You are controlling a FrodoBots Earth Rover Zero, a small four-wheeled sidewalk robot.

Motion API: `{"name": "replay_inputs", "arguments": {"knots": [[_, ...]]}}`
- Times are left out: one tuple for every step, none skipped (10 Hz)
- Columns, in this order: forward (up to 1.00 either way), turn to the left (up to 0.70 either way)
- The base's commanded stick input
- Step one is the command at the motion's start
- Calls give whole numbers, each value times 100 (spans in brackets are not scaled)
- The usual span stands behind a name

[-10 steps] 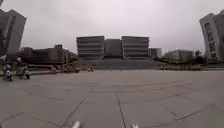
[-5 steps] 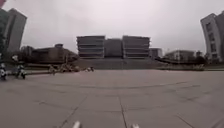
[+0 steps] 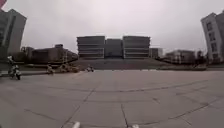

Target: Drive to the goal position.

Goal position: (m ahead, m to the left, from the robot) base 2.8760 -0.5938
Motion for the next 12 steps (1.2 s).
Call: {"name": "replay_inputs", "arguments": {"knots": [[51, 0], [31, 0], [10, 0], [0, 0], [0, 0], [0, 0], [0, 0], [0, 0], [0, 0], [0, 0], [0, 0], [0, 0]]}}
